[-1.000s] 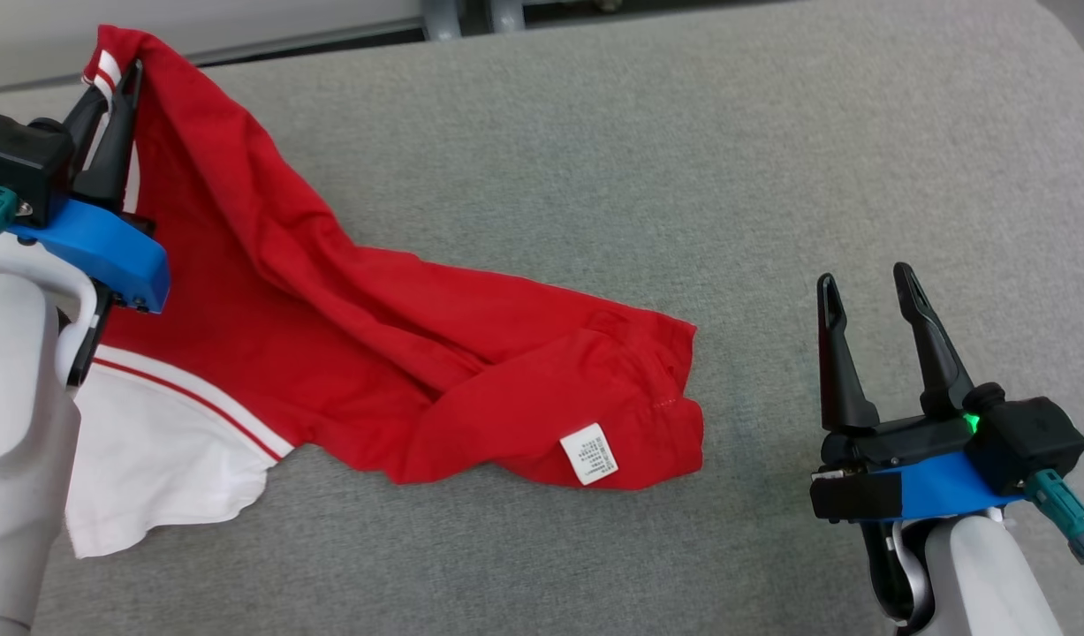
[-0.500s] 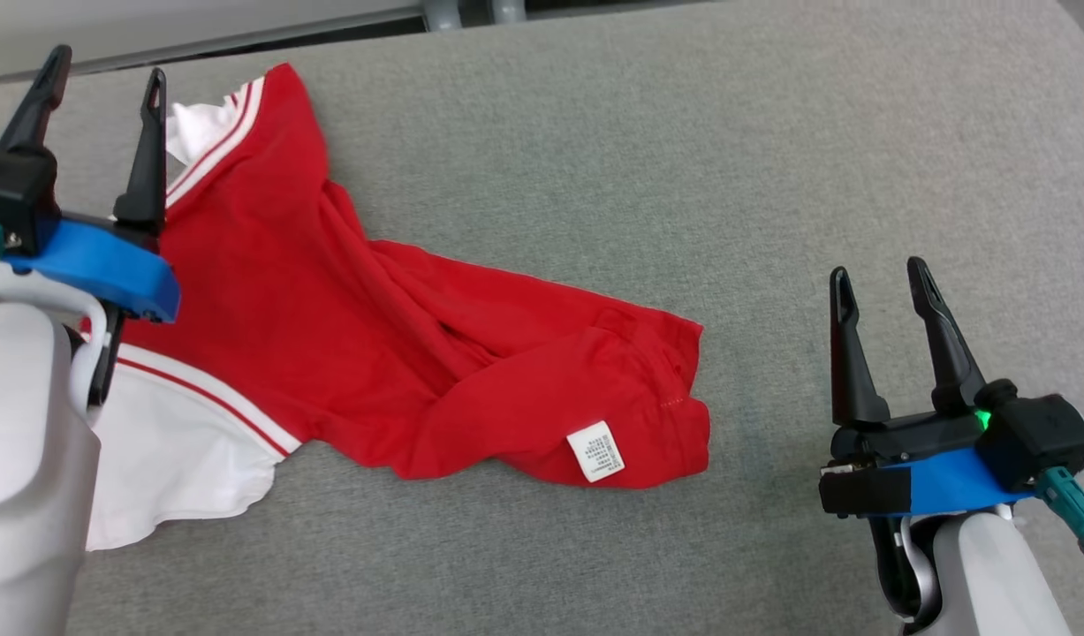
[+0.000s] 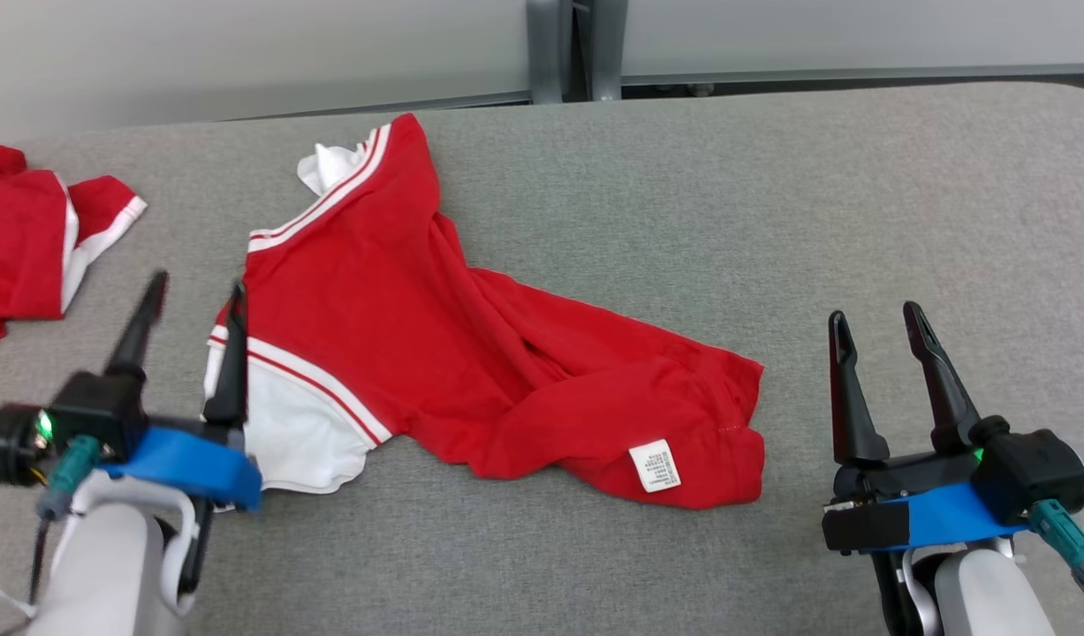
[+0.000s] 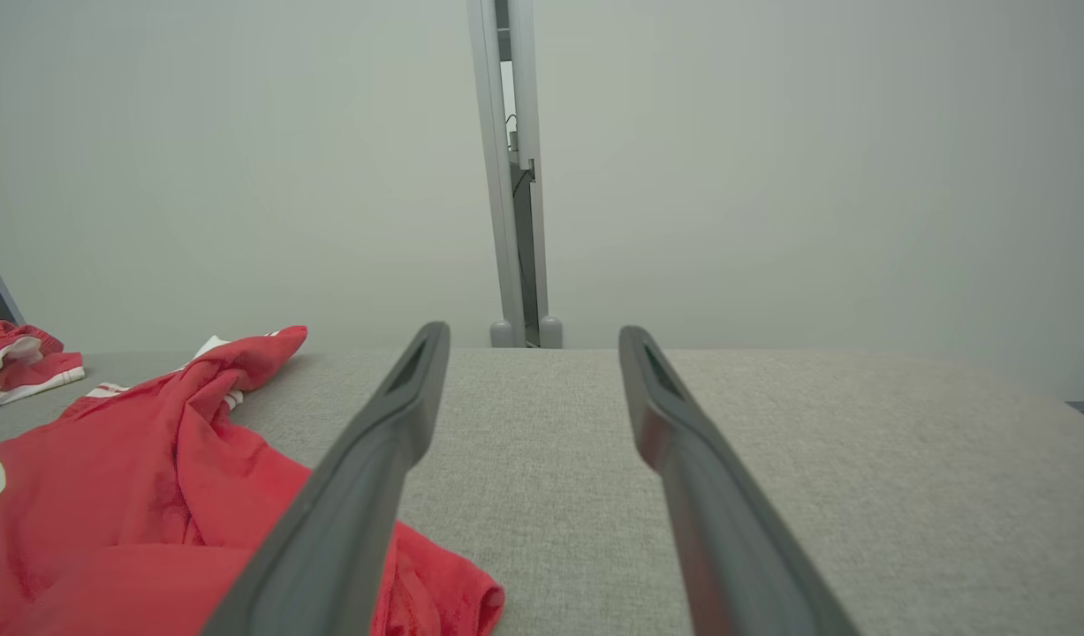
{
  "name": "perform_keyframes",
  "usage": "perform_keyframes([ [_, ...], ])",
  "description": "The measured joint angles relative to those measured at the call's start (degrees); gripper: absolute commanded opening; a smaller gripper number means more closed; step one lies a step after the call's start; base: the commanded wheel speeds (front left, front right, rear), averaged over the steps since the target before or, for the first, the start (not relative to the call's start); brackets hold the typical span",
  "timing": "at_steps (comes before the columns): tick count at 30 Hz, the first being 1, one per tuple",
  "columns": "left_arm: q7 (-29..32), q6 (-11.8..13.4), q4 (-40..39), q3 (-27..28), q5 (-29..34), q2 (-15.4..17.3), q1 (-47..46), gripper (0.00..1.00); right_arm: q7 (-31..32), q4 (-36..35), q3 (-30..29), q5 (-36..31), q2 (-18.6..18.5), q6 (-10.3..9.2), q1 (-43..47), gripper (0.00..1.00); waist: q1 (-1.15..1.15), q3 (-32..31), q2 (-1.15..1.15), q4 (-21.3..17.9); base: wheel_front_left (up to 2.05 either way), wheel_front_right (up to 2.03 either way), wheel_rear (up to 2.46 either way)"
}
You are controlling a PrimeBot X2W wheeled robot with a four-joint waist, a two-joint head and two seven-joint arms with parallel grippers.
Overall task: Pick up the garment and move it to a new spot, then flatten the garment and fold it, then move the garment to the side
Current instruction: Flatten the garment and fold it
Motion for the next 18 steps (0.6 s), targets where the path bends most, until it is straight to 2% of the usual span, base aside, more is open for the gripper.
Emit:
perform_keyframes([
  [8,0.00,-1.97,6.17,0.00,-1.12,-1.48,4.71,1.00,0.00,0.15,0.32,0.01,-0.01,0.00,0.60,1.00,0.00,-0.87,0.00,1.71,0.00,0.00,0.00],
  [18,0.01,-3.19,18.86,-0.03,-3.11,-1.02,5.69,1.00,0.00,0.51,0.48,0.10,-0.01,0.00,0.75,1.00,0.01,-0.76,0.00,1.20,0.00,0.00,0.00],
])
